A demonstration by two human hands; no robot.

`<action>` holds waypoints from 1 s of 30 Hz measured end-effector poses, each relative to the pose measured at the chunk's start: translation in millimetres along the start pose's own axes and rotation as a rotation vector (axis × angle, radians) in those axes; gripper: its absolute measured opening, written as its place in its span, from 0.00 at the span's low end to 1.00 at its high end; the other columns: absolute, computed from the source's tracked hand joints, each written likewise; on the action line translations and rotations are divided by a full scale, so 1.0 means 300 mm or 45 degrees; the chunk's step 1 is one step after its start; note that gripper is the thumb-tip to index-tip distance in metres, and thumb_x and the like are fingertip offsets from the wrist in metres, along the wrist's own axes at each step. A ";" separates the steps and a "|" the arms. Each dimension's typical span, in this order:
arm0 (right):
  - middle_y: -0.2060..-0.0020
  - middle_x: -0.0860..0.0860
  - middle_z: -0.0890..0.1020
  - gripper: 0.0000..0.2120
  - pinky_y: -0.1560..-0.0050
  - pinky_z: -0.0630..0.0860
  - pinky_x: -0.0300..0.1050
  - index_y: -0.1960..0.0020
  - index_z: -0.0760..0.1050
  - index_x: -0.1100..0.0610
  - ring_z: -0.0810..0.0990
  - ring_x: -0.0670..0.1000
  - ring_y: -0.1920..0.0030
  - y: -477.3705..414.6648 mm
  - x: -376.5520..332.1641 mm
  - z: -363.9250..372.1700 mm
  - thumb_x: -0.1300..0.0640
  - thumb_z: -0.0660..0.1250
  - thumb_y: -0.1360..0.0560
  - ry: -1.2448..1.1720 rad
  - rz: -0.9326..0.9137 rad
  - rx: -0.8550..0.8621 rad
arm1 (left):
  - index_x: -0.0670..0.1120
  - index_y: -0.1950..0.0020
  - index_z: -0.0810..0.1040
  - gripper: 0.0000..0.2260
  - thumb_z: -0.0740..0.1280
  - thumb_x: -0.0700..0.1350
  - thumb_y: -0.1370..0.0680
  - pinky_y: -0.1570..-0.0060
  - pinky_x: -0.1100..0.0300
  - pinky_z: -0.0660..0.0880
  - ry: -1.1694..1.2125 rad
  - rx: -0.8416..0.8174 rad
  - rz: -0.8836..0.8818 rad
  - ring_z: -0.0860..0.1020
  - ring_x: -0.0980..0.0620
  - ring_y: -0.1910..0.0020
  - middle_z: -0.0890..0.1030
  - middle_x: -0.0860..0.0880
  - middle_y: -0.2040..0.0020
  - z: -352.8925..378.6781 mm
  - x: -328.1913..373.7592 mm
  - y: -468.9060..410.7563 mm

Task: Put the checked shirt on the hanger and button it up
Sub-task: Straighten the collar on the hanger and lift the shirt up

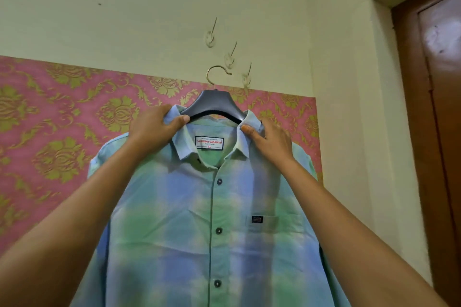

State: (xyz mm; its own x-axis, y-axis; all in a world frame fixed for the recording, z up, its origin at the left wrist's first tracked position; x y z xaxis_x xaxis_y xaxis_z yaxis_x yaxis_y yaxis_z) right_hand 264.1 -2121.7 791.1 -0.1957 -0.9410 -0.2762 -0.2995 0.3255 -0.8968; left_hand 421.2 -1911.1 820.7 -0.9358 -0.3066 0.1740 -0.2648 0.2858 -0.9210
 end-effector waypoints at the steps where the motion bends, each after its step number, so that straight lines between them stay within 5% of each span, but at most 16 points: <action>1: 0.70 0.46 0.65 0.22 0.58 0.62 0.48 0.61 0.63 0.57 0.70 0.54 0.62 -0.042 0.026 0.031 0.37 0.58 0.26 -0.005 -0.010 0.018 | 0.41 0.61 0.69 0.20 0.62 0.59 0.25 0.70 0.55 0.58 -0.023 0.029 0.007 0.70 0.43 0.65 0.70 0.47 0.68 0.031 -0.009 -0.038; 7: 0.68 0.50 0.71 0.22 0.59 0.62 0.48 0.60 0.64 0.57 0.72 0.56 0.60 -0.257 0.074 0.145 0.36 0.57 0.26 0.005 -0.010 0.108 | 0.46 0.66 0.66 0.19 0.62 0.58 0.24 0.65 0.55 0.60 -0.101 0.040 0.022 0.70 0.44 0.63 0.69 0.46 0.67 0.107 -0.052 -0.243; 11: 0.47 0.57 0.79 0.25 0.50 0.69 0.51 0.42 0.68 0.57 0.77 0.60 0.46 -0.404 0.080 0.187 0.37 0.59 0.26 -0.097 -0.052 0.217 | 0.46 0.67 0.67 0.20 0.61 0.61 0.26 0.63 0.55 0.62 -0.113 0.076 0.054 0.70 0.43 0.61 0.71 0.44 0.65 0.127 -0.079 -0.405; 16: 0.48 0.58 0.79 0.28 0.53 0.69 0.51 0.43 0.66 0.60 0.77 0.61 0.49 -0.571 0.089 0.215 0.36 0.58 0.27 -0.068 -0.021 0.273 | 0.45 0.60 0.73 0.17 0.61 0.60 0.25 0.58 0.55 0.65 -0.159 0.077 0.044 0.72 0.42 0.57 0.75 0.43 0.59 0.147 -0.095 -0.580; 22: 0.51 0.57 0.77 0.21 0.57 0.66 0.48 0.53 0.63 0.55 0.75 0.58 0.54 -0.689 0.113 0.239 0.37 0.58 0.26 -0.082 -0.065 0.356 | 0.47 0.64 0.71 0.17 0.62 0.60 0.26 0.58 0.55 0.64 -0.216 0.113 0.032 0.72 0.42 0.57 0.74 0.44 0.59 0.158 -0.078 -0.696; 30: 0.49 0.57 0.75 0.24 0.56 0.66 0.47 0.48 0.68 0.58 0.75 0.59 0.50 -0.732 0.182 0.233 0.37 0.59 0.26 -0.093 -0.032 0.374 | 0.43 0.56 0.76 0.20 0.63 0.60 0.27 0.57 0.55 0.65 -0.260 0.088 0.071 0.73 0.42 0.56 0.76 0.43 0.58 0.199 -0.031 -0.769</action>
State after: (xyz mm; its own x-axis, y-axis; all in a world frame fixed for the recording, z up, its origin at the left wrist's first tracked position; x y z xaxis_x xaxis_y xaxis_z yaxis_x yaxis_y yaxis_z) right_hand 384.5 -2251.1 948.9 -0.1210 -0.9560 -0.2671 -0.0181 0.2711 -0.9624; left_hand 504.9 -2028.4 1010.8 -0.8801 -0.4716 0.0544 -0.1910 0.2469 -0.9500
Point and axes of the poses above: each hand's wrist, its own y-axis away from the middle knuckle, its own z-axis out of the palm, x = y × z, the point moved 2 cm from there along -y, towards the middle knuckle
